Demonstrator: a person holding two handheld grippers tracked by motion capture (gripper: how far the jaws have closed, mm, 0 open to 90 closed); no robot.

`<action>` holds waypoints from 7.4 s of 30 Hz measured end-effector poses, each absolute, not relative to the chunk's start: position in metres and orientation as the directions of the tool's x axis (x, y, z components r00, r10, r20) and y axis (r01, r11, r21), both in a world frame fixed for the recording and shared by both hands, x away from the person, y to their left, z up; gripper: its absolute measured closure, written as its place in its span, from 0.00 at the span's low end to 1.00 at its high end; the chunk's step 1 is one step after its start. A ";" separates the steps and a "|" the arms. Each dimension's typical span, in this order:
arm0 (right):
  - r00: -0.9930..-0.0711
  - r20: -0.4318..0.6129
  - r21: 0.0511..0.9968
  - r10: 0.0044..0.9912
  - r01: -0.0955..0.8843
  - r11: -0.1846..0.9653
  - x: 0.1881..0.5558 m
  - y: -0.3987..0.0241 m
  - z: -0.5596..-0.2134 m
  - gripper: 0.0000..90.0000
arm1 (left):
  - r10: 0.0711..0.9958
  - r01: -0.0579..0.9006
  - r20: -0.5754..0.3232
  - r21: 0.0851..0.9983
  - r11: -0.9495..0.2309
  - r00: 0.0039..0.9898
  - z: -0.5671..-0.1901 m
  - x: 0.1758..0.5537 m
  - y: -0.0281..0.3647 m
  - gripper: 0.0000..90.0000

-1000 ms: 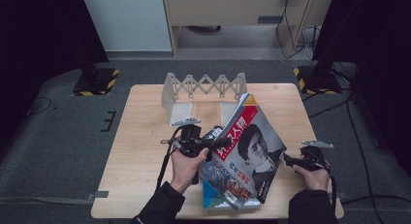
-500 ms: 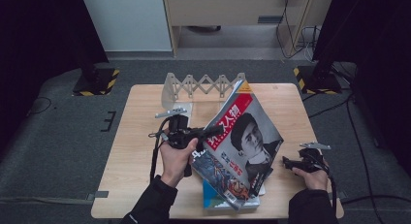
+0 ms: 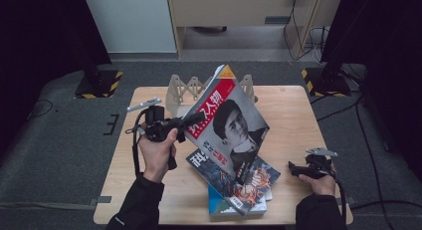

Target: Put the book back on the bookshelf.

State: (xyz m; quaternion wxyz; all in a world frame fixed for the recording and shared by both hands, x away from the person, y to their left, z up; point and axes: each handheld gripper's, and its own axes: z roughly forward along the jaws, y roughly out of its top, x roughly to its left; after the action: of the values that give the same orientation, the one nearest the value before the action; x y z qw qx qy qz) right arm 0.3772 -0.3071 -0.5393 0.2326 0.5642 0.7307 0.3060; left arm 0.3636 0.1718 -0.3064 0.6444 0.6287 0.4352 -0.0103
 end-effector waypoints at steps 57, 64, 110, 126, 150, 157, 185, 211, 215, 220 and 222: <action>-0.259 0.004 0.710 0.966 0.681 0.180 0.378 -0.306 -0.539 0.03 | 0.835 0.436 -0.459 0.846 0.307 0.303 -0.275 0.417 0.310 0.95; -0.260 0.004 0.710 0.966 0.681 0.180 0.378 -0.306 -0.539 0.03 | 0.870 0.431 -0.420 0.856 0.286 0.257 -0.287 0.438 0.302 0.95; -0.270 0.006 0.709 0.963 0.680 0.187 0.378 -0.305 -0.539 0.03 | 0.949 0.495 -0.147 0.869 -0.012 0.281 -0.328 0.446 0.254 0.94; -0.279 0.003 0.711 0.960 0.676 0.194 0.378 -0.304 -0.539 0.03 | 0.942 0.588 -0.154 0.807 -0.055 0.299 -0.322 0.463 0.239 0.92; -0.286 0.005 0.709 0.958 0.677 0.198 0.378 -0.304 -0.539 0.03 | 0.991 0.504 -0.070 0.864 0.003 0.114 -0.326 0.479 0.222 0.95; -0.286 0.005 0.709 0.958 0.676 0.198 0.378 -0.304 -0.539 0.03 | 0.994 0.500 -0.049 0.866 -0.008 0.101 -0.325 0.483 0.218 0.94; -0.288 0.007 0.708 0.958 0.678 0.199 0.379 -0.303 -0.539 0.02 | 0.944 0.296 -0.076 0.955 -0.025 0.322 -0.319 0.412 0.244 0.35; -0.266 0.022 0.698 0.964 0.694 0.176 0.376 -0.304 -0.530 0.23 | 0.867 0.436 -0.166 0.897 -0.064 0.470 -0.418 0.343 0.253 0.30; -0.274 0.041 0.731 0.961 0.664 0.158 0.373 -0.300 -0.520 0.28 | 0.864 0.443 -0.155 0.893 -0.085 0.478 -0.430 0.343 0.244 0.30; -0.308 0.052 0.764 0.950 0.625 0.161 0.369 -0.291 -0.508 0.32 | 0.854 0.459 -0.163 0.883 -0.097 0.494 -0.443 0.342 0.236 0.29; -0.316 0.056 0.768 0.947 0.619 0.161 0.367 -0.288 -0.504 0.33 | 0.848 0.471 -0.168 0.876 -0.106 0.503 -0.449 0.342 0.232 0.29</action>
State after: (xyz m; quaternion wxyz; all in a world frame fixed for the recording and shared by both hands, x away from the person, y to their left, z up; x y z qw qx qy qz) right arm 0.3674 -0.2880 -0.5041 0.2279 0.5387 0.7270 0.3595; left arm 0.3417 0.2324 -0.4489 0.4858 0.7180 0.4592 0.1939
